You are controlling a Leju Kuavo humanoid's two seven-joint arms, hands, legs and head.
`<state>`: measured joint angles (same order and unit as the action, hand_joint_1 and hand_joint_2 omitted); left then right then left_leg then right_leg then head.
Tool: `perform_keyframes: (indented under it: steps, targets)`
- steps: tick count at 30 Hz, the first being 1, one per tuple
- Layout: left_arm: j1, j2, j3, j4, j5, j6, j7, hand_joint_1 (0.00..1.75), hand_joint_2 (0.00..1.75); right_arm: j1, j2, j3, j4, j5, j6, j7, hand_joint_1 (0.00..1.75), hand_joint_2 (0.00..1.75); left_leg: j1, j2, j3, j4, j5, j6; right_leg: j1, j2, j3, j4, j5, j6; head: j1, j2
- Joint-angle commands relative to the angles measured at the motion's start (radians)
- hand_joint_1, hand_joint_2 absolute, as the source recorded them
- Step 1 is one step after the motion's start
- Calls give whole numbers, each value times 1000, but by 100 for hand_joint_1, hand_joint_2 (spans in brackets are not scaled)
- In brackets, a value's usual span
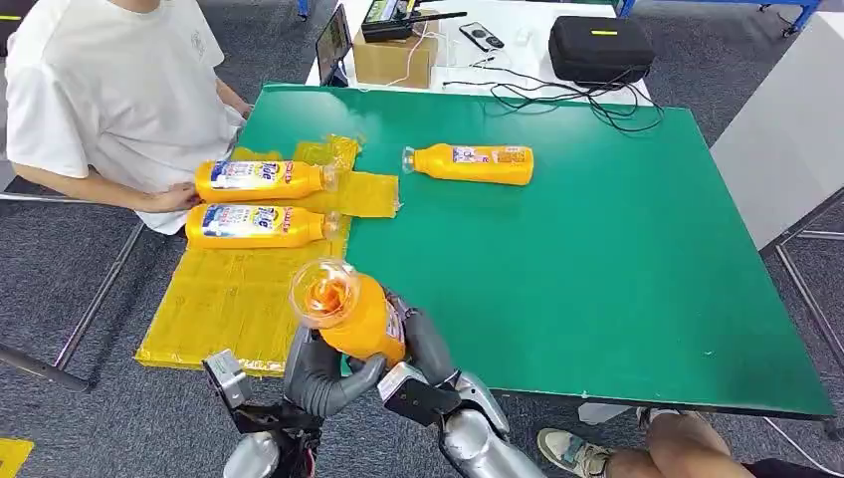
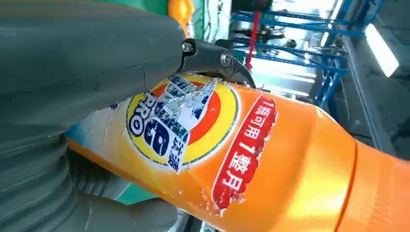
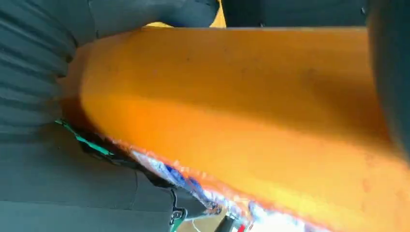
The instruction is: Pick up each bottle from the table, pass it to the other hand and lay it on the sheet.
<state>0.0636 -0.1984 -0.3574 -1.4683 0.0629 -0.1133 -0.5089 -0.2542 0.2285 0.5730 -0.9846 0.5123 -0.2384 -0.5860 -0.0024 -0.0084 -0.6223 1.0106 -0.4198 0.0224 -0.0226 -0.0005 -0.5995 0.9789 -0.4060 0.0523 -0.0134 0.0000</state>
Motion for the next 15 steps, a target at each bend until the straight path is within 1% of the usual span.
perform_keyframes:
  steps: [1, 3, 5, 6, 7, 8, 9, 10, 12, 15]
  targets:
    - [-77, 8, -8, 66, 28, -44, 17, 175, 175, -8, -19, 89, 1, 18, -34, -46, 0, 0, 1, -1, 2, 0, 0, -1, 1, -1, 2, -1, -1, -1, 0, 0]
    - [-103, 20, 20, 71, -20, 11, 14, 175, 175, 5, -20, 70, -22, 1, -67, -64, 0, 0, 2, -1, 4, 0, -2, -2, 2, -2, 5, -1, -2, -3, 0, 0]
    - [-122, 29, 45, 78, -31, 21, 14, 175, 175, 10, -24, 54, -38, -15, -82, -78, 0, 0, 1, -2, 3, 0, -1, -1, 1, -3, 4, -1, -1, -2, 0, 0]
    - [-131, 33, 64, 84, -44, 31, 14, 175, 175, 13, -28, 40, -41, -28, -82, -84, 0, 0, 2, -2, 5, 0, -2, -2, 2, -3, 6, -1, -2, -3, 0, 0]
    - [-134, 36, 77, 86, -47, 34, 15, 175, 175, 17, -30, 27, -42, -36, -87, -87, 0, 0, 1, -2, 3, -1, -1, -2, 1, -2, 4, -1, -1, -2, 0, 0]
    - [-134, 39, 95, 86, -51, 42, 15, 175, 175, 24, -32, 9, -46, -43, -103, -96, 0, 0, 2, -1, 5, -1, -1, -2, 2, -2, 6, -1, -2, -3, 0, 0]
    - [-133, 43, 106, 84, -62, 51, 14, 175, 175, 28, -34, -7, -51, -53, -109, -100, 0, 0, 1, 0, 3, -1, 0, -1, 1, -1, 4, -1, -1, -2, 0, 0]
    - [-130, 46, 118, 81, -72, 57, 11, 175, 175, 34, -35, -25, -59, -63, -112, -104, 0, 0, 2, 0, 6, -1, -2, -2, 2, -1, 6, -1, -2, -3, 0, 0]
    - [-126, 56, 135, 73, -130, 96, 6, 175, 175, 44, -37, -64, -76, -81, -119, -106, 0, 0, 1, -1, 5, -1, -1, -2, 1, -1, 5, -1, -1, -3, 0, 0]
    - [-125, 63, 141, 75, -141, 103, 6, 175, 175, 43, -42, -75, -80, -84, -119, -106, 0, 0, 1, 0, 3, -1, -1, -1, 1, -1, 4, -1, -1, -2, 0, 0]
